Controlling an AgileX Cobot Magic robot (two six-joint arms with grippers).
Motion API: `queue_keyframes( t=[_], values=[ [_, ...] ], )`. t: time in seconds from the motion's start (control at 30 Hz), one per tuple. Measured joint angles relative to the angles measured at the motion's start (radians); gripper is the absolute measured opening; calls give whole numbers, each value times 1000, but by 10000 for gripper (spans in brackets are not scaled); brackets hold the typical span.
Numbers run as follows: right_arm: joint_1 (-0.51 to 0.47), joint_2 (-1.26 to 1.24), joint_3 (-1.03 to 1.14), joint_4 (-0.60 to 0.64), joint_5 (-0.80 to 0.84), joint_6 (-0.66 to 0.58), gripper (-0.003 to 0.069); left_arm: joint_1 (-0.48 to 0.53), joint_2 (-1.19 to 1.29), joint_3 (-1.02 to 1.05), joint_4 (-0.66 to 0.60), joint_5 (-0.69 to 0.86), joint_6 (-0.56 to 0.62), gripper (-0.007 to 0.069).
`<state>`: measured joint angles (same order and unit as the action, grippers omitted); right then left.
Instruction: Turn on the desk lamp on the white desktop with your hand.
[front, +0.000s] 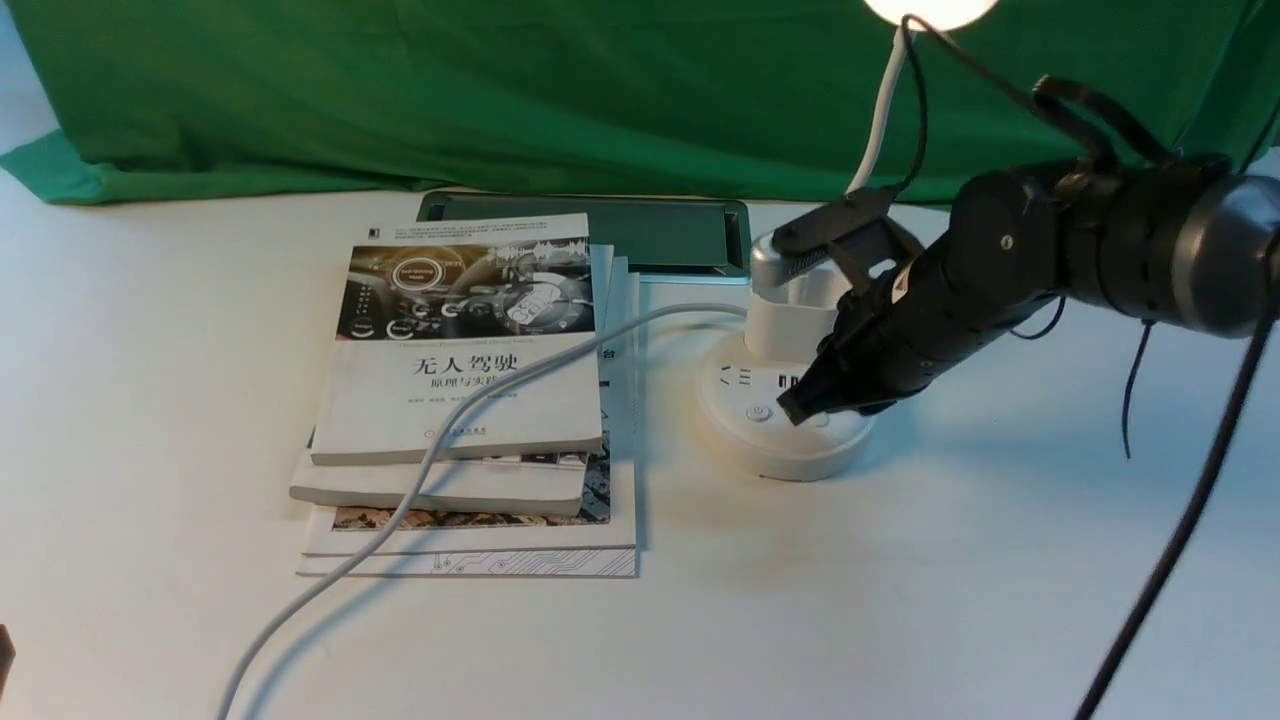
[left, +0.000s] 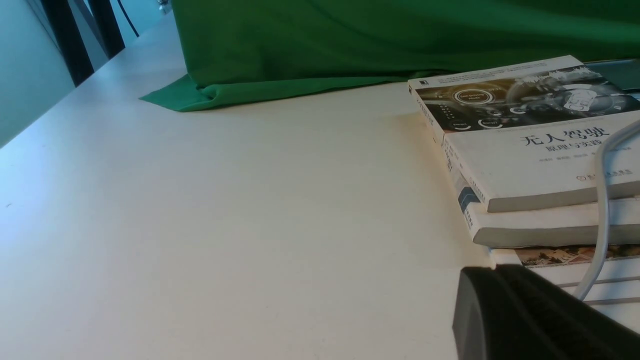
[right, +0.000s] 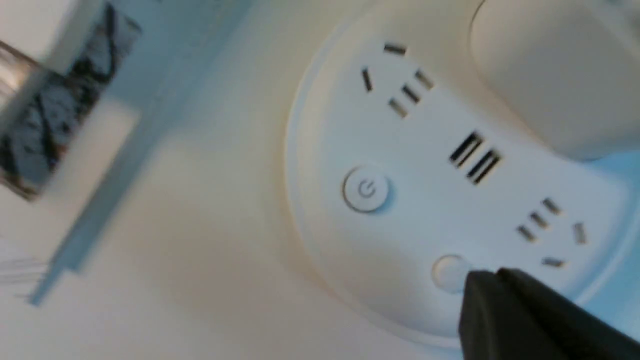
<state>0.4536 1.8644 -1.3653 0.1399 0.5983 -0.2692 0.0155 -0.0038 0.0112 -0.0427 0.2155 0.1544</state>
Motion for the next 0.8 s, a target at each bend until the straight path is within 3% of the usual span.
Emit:
queue_keyframes(
  t=[0.27,0.57,0.8],
  values=[
    [14,-313,110,0,-43,39,38,0,0,0,0,0,0,21],
    [18,-843,544,2,-366,68,61,0,0,0,0,0,0,21],
    [18,-1136,746,2,-399,170,76,0,0,0,0,0,0,21]
  ],
)
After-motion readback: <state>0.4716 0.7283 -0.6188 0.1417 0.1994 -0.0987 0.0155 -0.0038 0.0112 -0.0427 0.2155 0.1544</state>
